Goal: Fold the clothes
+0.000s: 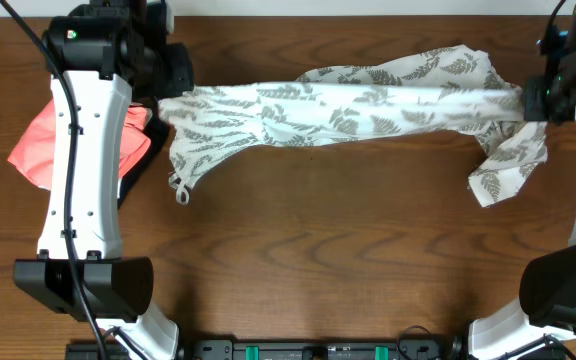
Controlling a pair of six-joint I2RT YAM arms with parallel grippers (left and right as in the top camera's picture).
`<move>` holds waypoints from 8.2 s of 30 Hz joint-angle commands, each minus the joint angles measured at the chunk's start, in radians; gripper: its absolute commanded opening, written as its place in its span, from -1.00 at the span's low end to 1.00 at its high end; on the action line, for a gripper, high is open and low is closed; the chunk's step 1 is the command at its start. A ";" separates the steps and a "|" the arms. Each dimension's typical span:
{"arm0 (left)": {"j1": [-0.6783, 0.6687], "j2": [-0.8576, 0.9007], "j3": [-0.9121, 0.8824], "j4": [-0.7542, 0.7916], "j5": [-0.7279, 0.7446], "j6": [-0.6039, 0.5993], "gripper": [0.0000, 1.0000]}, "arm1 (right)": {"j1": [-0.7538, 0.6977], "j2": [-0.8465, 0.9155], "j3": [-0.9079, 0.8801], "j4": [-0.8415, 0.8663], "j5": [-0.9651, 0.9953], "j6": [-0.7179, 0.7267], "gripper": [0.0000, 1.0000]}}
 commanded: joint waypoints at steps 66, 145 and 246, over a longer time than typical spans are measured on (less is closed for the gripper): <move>0.017 0.004 -0.003 -0.012 -0.070 0.016 -0.88 | -0.032 -0.021 -0.740 0.443 -0.158 0.348 -0.19; 0.017 0.004 -0.003 -0.016 -0.070 0.016 -0.89 | -0.264 -0.254 -1.044 0.720 -0.094 0.451 -0.02; 0.017 0.004 -0.139 -0.396 0.032 -0.042 -0.88 | -0.571 -0.252 -0.705 0.618 0.075 0.425 -0.97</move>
